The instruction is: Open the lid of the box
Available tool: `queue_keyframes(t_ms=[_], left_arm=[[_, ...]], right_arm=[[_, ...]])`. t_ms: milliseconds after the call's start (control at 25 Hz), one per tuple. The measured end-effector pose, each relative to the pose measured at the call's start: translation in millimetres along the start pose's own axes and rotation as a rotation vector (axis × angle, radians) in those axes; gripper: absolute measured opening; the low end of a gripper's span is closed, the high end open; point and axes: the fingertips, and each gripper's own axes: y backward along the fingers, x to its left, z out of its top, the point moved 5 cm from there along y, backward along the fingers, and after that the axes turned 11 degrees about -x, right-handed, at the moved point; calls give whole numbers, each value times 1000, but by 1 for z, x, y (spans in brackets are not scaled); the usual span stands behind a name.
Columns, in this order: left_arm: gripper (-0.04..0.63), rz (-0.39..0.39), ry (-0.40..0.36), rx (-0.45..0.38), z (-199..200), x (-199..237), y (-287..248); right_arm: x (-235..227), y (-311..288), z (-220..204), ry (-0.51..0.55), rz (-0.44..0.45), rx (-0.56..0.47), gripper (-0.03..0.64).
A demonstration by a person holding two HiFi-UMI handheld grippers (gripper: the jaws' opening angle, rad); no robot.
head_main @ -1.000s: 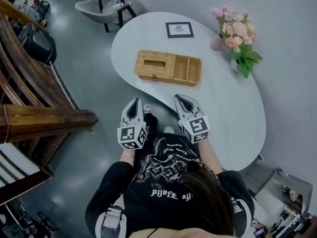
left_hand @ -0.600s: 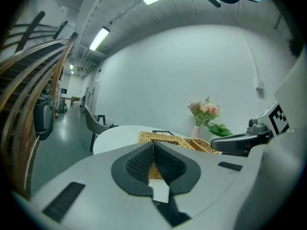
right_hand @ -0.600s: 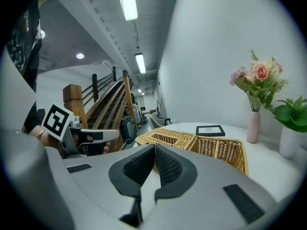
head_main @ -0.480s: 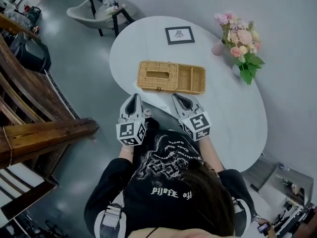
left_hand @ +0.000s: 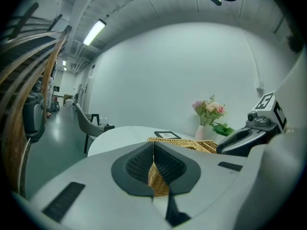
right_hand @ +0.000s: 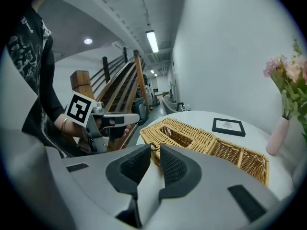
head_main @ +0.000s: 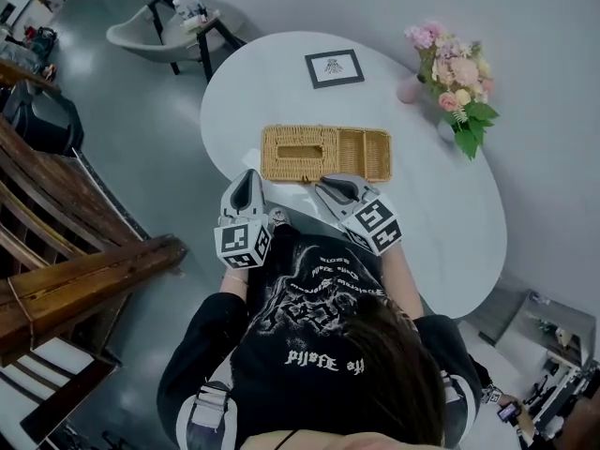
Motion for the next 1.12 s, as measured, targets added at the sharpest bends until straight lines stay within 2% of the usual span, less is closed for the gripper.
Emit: queue_keyframes(t_ms=[320, 400, 680, 880, 960, 1120], left_arm=[[23, -28, -12, 4, 4, 14, -13], [23, -26, -9, -1, 5, 19, -14], [22, -20, -2, -14, 5, 34, -20], [23, -27, 8, -17, 7, 43, -26], [22, -31, 10, -15, 7, 45, -27], [23, -43, 13, -11, 7, 48, -30]], right_arm=[[9, -22, 9, 83, 37, 96, 124], [11, -29, 7, 126, 39, 143, 159], [11, -41, 4, 196, 34, 233, 161], [10, -45, 4, 237, 17, 285, 109], [10, -46, 6, 242, 0, 282, 38], [9, -47, 8, 245, -1, 294, 38]])
